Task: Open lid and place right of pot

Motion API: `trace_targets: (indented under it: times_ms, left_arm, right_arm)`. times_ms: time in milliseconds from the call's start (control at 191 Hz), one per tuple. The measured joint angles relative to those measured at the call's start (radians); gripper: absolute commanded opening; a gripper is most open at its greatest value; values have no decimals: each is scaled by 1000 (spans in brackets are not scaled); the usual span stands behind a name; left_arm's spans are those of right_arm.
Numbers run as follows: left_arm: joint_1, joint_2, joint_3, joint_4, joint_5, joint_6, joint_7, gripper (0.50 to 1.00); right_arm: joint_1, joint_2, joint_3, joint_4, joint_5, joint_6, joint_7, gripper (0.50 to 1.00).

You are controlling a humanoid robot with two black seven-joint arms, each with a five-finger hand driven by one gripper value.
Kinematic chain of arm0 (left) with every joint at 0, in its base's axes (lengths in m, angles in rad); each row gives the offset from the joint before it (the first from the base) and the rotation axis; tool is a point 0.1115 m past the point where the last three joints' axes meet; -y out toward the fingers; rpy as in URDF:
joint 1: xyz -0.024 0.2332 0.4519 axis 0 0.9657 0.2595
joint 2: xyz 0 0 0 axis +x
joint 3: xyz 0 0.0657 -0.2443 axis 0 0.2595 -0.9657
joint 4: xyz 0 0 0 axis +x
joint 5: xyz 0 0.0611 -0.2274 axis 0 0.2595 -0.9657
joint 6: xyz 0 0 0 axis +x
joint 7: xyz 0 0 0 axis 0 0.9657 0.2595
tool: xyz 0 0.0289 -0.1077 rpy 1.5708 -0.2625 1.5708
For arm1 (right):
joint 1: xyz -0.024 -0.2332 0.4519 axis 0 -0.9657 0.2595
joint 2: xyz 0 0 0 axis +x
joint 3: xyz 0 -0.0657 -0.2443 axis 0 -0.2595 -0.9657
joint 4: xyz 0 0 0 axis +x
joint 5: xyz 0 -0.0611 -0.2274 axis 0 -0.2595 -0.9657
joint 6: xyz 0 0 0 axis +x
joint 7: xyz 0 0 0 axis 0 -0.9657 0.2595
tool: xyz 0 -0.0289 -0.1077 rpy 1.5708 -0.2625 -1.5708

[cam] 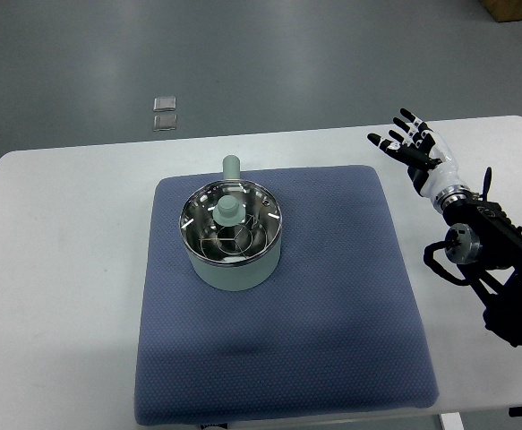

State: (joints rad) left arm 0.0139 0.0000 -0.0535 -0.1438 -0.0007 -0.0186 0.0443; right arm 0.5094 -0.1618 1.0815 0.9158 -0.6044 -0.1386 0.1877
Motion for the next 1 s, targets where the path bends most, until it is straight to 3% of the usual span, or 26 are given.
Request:
trace_targets:
  times_ms: [1001]
  left_arm:
    - [0,0,0,0,1,0,0,1000]
  right_arm:
    - [26,-51,-3,0,-2,96,0,932]
